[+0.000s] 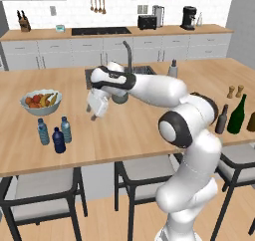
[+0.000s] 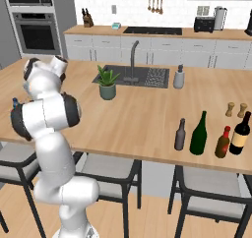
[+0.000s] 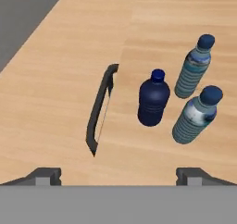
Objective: Move the plastic bottles in the middle to the plastics group, and the glass bottles in the middle to the glass group.
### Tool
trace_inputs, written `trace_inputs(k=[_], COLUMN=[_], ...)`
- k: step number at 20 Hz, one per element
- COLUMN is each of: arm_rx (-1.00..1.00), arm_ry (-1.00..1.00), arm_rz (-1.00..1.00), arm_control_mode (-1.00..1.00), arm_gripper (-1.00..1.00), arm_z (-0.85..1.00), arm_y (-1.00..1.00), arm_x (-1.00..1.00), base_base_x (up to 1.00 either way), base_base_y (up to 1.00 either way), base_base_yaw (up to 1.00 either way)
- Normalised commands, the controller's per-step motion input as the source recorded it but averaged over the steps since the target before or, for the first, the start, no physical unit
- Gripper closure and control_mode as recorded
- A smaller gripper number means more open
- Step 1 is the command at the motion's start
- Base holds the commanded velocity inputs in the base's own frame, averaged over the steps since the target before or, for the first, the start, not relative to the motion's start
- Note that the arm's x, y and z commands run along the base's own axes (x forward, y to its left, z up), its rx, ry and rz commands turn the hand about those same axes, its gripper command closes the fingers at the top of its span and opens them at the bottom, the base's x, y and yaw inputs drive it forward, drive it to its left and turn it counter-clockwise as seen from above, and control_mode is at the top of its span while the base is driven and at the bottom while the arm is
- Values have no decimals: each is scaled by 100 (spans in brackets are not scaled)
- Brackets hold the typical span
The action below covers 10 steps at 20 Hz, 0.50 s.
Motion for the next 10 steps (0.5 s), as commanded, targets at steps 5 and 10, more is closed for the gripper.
trace_inputs(k=[5, 10], arm_rx=[0, 0], arm_ry=[0, 0], arm_rz=[-36, -40], arm_control_mode=[-100, -100], arm_gripper=[-100, -100], arm_z=[25, 34], arm_y=[-89, -86], arm_x=[-100, -92], base_base_x=[0, 0], base_base_y=[0, 0], base_base_yaw=[0, 0])
